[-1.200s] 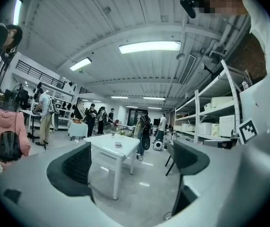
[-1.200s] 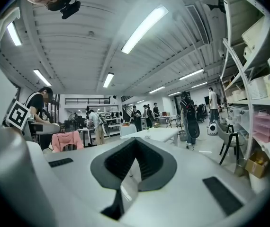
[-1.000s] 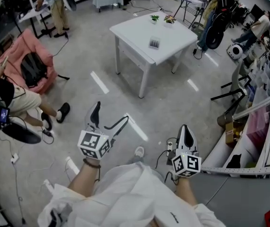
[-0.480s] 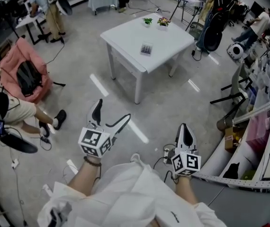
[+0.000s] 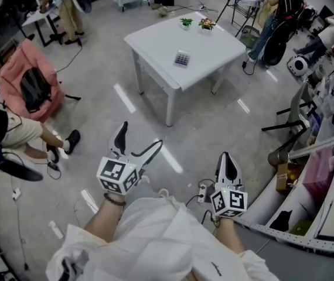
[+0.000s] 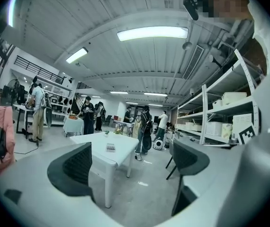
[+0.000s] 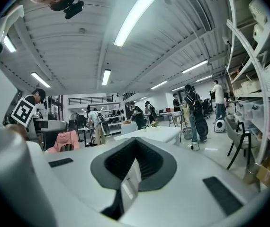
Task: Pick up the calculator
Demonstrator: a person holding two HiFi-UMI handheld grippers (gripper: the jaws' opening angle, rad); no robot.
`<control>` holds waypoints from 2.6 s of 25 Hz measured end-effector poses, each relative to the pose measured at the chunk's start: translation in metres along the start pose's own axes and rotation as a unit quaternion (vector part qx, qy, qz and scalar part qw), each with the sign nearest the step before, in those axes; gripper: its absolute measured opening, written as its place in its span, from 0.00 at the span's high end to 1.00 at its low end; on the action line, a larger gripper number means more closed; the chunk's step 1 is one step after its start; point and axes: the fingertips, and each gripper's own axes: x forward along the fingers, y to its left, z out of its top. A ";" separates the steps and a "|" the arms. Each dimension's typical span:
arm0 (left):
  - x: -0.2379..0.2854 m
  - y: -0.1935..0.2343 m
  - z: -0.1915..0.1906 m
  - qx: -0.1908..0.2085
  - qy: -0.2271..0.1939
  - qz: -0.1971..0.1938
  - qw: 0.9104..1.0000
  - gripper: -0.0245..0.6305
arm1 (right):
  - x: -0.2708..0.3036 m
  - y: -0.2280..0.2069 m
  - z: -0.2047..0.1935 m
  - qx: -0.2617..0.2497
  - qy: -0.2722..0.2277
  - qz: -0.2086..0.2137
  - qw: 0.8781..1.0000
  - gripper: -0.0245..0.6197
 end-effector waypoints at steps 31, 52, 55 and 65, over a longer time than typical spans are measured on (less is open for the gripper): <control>0.188 0.122 0.033 -0.014 0.010 -0.037 0.999 0.18 | 0.202 -0.004 0.028 -0.007 0.004 -0.032 0.999 0.94; 0.282 0.184 0.036 -0.021 0.036 -0.062 0.997 0.18 | 0.313 0.001 0.031 -0.005 0.021 -0.045 0.999 0.93; 0.296 0.181 0.036 -0.019 0.035 -0.059 0.997 0.18 | 0.327 -0.007 0.028 -0.004 0.026 -0.038 0.999 0.93; 0.379 0.166 0.034 -0.011 0.063 -0.043 0.997 0.18 | 0.396 -0.046 0.041 0.002 0.026 -0.014 1.000 0.94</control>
